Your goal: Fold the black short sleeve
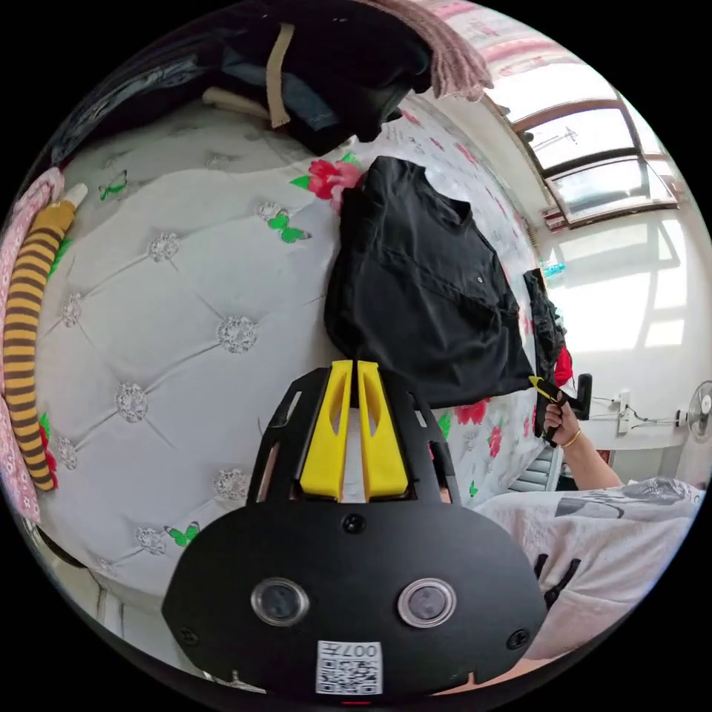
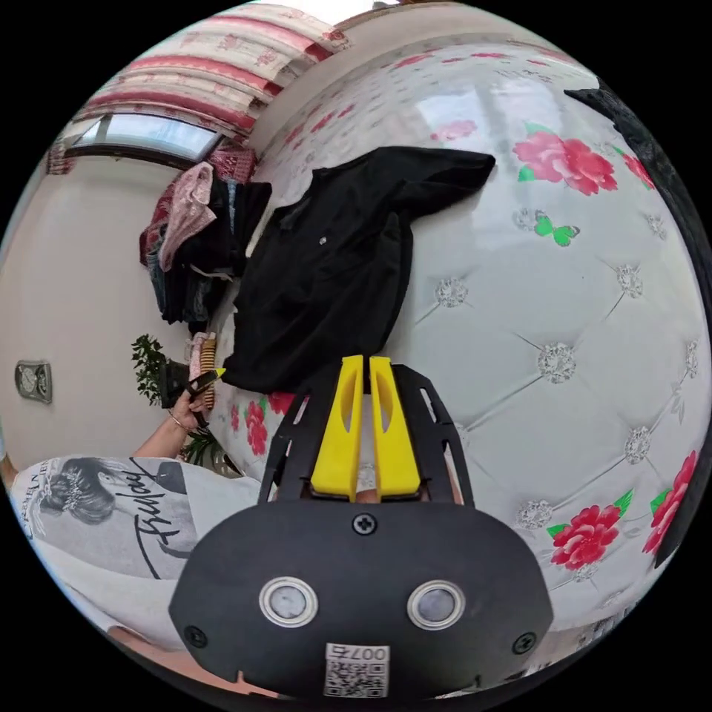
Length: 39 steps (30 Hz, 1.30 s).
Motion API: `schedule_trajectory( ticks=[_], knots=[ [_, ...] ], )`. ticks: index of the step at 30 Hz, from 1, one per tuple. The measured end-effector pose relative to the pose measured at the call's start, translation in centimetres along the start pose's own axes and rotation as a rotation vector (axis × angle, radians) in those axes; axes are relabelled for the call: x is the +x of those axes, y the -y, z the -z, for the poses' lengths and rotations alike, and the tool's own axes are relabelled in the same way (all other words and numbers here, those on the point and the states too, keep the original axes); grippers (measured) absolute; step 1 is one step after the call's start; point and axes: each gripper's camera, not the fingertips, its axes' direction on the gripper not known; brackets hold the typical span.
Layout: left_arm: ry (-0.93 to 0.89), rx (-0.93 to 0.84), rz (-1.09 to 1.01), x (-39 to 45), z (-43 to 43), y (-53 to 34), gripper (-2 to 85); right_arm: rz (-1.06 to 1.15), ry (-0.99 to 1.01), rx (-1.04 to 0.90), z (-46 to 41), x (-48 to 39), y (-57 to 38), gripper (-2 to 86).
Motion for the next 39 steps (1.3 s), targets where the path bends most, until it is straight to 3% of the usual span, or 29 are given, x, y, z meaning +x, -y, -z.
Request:
schedule_trajectory(
  ticks=[3,8,12,17,20,24,28,33,39],
  knots=[
    [-0.095,0.075,-0.113,3.1,6.8,-0.6,-0.9,0.062,0.166,0.112,8.0,-2.4,-1.9,-0.1],
    [-0.286,0.165,-0.164,5.4,17.4,-4.9,-0.9,0.145,0.209,0.19,20.4,-6.8,-7.5,-0.3],
    [-0.39,0.148,-0.116,2.7,18.9,-6.6,-0.9,0.119,0.279,0.211,24.5,-6.4,-10.3,-0.3],
    [-0.518,0.103,0.057,-1.1,16.7,0.4,-0.9,0.043,0.295,0.131,23.9,-5.4,-5.1,-0.3],
    [-0.582,0.192,0.012,1.7,20.7,6.2,-1.0,0.062,0.39,0.261,27.8,-7.7,-1.4,-0.3],
    [-0.523,0.3,-0.213,8.1,29.4,9.0,-1.0,0.244,0.374,0.409,35.2,-14.2,-1.0,-0.3],
    [-0.366,0.355,-0.468,12.6,36.4,5.2,-0.9,0.454,0.303,0.478,39.8,-19.3,-5.8,-0.3],
    [-0.278,0.288,-0.465,8.7,34.0,-1.9,-0.9,0.481,0.21,0.386,35.6,-17.6,-12.6,-0.3],
    [-0.115,0.003,-0.116,-5.4,16.7,-12.7,-1.0,0.121,0.023,0.063,15.9,-5.8,-19.1,-0.3]
  ],
)
